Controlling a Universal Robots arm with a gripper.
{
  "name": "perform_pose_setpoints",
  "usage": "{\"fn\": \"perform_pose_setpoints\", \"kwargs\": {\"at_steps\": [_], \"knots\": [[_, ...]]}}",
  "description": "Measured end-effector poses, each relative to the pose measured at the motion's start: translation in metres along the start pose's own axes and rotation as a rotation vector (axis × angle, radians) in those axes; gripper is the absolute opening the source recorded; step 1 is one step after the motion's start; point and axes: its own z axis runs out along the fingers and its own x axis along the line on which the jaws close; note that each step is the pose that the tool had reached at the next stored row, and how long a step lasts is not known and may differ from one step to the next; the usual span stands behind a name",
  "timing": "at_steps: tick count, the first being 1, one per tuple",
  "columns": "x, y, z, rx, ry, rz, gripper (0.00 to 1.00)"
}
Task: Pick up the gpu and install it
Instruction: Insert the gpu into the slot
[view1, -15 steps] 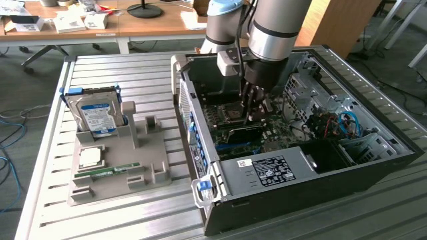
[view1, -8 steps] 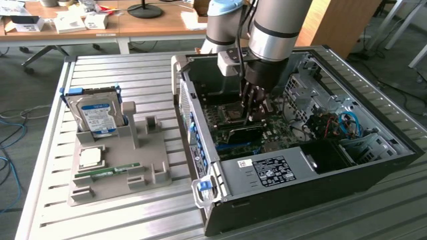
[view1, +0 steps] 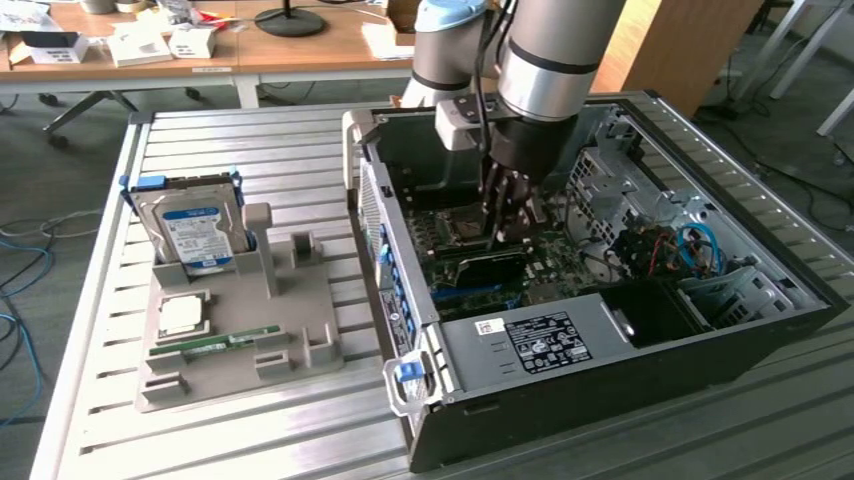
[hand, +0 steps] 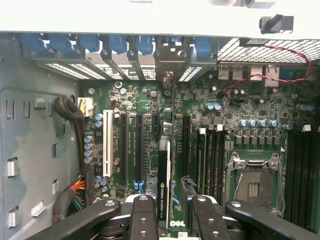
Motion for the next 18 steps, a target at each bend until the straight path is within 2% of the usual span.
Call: {"fn": "perform_pose_setpoints", "kwargs": {"at_steps": [6,18], "knots": [[0.0,0.0,-0.0052,-0.0002,-0.0008,0.0,0.33],[0.0,0.0,-0.0094,-0.0015,-0.0009,0.0,0.33]]}}
